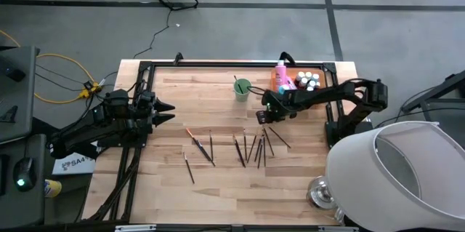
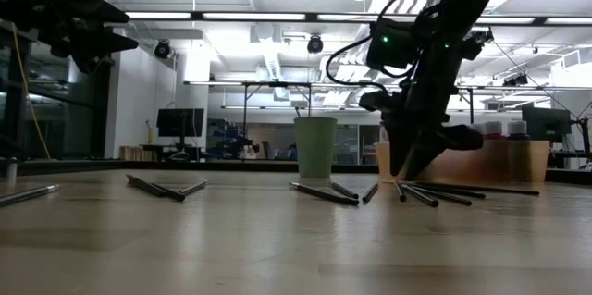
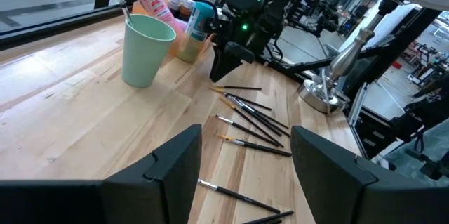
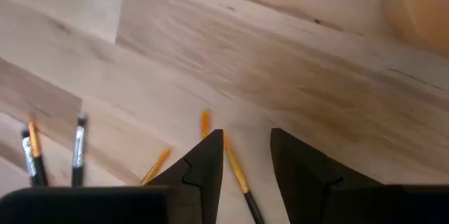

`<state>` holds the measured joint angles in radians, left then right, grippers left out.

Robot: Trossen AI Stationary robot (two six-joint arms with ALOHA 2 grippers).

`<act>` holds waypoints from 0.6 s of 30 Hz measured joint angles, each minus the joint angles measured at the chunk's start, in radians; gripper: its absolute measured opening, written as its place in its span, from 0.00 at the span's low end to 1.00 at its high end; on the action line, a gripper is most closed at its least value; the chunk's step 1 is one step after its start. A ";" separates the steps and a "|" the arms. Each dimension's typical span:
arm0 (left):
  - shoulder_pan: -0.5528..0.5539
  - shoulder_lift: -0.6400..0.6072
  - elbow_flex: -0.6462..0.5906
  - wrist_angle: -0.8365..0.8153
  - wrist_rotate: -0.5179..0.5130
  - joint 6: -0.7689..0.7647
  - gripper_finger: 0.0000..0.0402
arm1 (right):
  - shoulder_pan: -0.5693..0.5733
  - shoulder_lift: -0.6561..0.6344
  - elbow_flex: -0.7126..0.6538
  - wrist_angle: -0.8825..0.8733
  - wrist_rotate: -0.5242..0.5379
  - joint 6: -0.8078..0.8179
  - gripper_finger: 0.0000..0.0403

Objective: Pick & Place Paint Supplies
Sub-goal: Put the gold paintbrush into the green cup

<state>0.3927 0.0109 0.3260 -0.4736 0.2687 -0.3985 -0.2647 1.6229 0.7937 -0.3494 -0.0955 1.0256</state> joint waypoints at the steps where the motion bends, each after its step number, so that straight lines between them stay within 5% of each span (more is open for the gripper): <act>1: 0.000 0.000 0.000 -0.001 0.000 0.000 0.53 | -0.003 -0.002 0.000 -0.002 -0.010 -0.016 0.28; 7: 0.000 0.000 0.000 0.000 0.000 0.000 0.53 | 0.015 -0.002 0.000 0.003 -0.032 -0.123 0.28; 18: 0.000 0.000 0.000 0.000 0.000 0.000 0.53 | 0.110 -0.002 0.000 0.010 0.200 -0.254 0.28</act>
<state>0.3926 0.0109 0.3260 -0.4740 0.2684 -0.3985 -0.1544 1.6207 0.7937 -0.3389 0.1048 0.7718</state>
